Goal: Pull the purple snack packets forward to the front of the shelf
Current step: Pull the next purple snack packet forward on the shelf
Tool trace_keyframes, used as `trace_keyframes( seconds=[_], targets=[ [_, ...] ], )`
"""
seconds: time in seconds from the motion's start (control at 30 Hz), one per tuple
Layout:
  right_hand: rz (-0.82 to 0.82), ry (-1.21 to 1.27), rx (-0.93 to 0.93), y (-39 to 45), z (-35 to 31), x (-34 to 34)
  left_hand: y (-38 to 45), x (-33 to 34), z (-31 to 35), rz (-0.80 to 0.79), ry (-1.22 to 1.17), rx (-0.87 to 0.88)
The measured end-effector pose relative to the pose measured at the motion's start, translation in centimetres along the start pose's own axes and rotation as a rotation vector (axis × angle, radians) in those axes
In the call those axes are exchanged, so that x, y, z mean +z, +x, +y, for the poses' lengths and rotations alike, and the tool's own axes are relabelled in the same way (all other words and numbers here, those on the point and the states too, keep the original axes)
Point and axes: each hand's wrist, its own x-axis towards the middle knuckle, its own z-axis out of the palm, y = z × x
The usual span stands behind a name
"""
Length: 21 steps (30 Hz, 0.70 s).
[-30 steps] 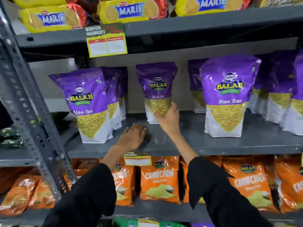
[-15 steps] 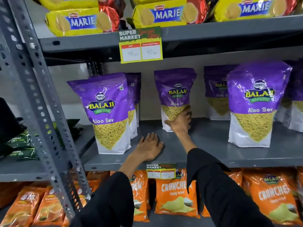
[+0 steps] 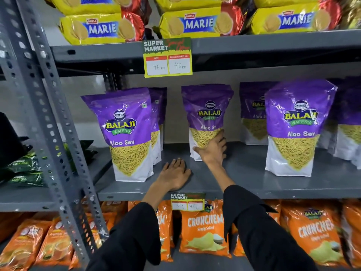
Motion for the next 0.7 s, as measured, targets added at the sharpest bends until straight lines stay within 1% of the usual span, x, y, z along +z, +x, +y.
trace_keyframes(
  seconds=[0.3,0.7],
  targets=[
    [-0.013,0.018,-0.041,-3.4,0.9,-2.6,0.1,0.0,0.2,-0.05,0.024,-0.033],
    [-0.006,0.008,-0.087,-7.3,1.8,-5.2,-0.2,-0.2,0.4,-0.049,0.031,-0.043]
  ],
)
